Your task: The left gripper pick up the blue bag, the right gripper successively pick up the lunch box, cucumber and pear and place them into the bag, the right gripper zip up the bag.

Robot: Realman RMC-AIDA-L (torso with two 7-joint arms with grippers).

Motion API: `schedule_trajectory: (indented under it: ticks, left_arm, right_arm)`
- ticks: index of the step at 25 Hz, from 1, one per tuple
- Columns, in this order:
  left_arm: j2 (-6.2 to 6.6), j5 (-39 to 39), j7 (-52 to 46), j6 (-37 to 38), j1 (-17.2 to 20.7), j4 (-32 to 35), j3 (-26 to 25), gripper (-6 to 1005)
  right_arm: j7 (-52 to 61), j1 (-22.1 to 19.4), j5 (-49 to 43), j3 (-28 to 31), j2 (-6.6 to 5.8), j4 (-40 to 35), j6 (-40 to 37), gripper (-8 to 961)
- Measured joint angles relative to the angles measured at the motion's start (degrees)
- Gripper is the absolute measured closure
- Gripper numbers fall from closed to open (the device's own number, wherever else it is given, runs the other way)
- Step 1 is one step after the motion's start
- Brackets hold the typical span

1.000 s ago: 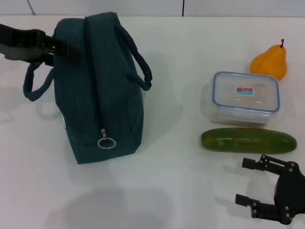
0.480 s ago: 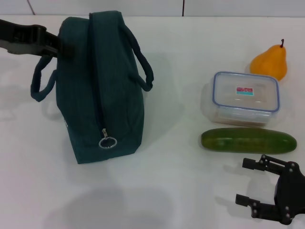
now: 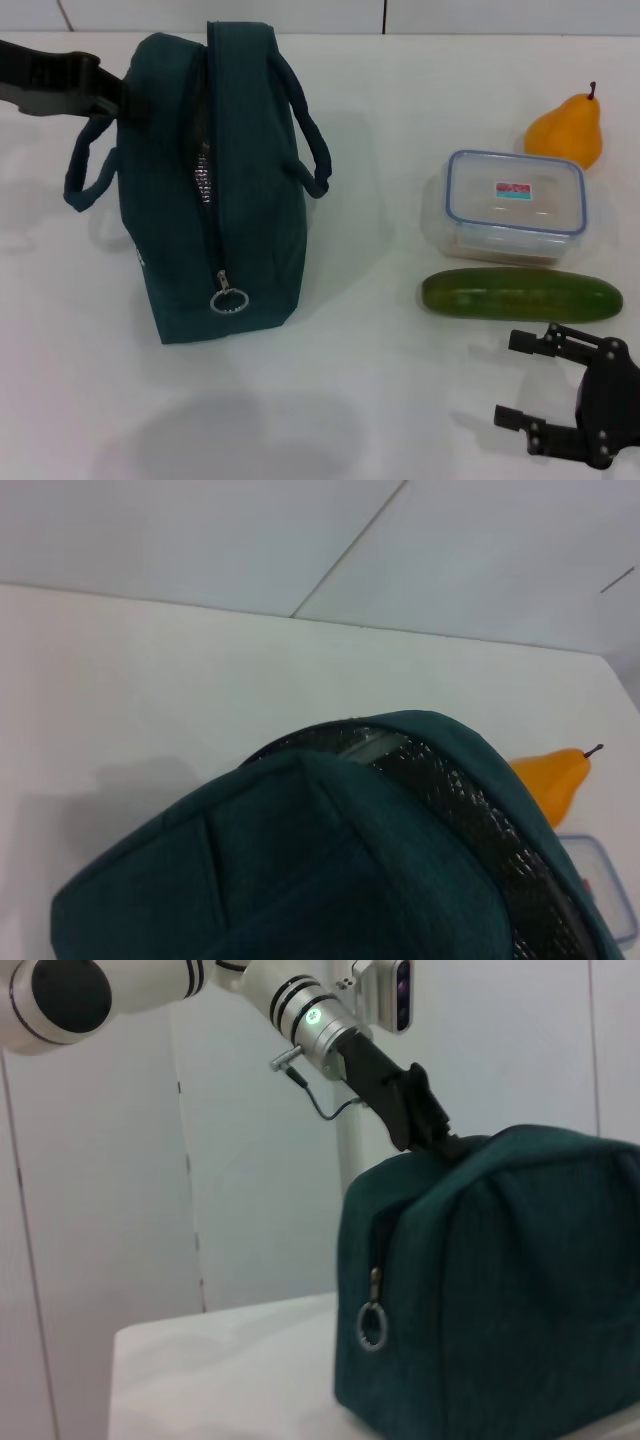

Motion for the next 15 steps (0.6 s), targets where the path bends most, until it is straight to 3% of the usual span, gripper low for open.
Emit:
schedule_trajectory:
  ticks: [3,6,15]
  left_arm:
    - [0.81,-2.97,-1.18,1.29,-0.03,-1.44,-0.38,950]
    - [1.83,-7.77,-2.10,2.84,-0.08,-3.11,-0.33,951]
    - [2.30,-9.72,-2.76,3.35,-0.82,-4.23,-0.16,953]
  right_arm:
    - [0.26,0.02,2.42,0.00,0.00,0.77,-0.53,202]
    - [1.41,0.05,10.45,0.00,0.00,5.15,-3.50,202]
    - [19.81,0.67,37.39,0.00,0.24,20.25,-13.34,202]
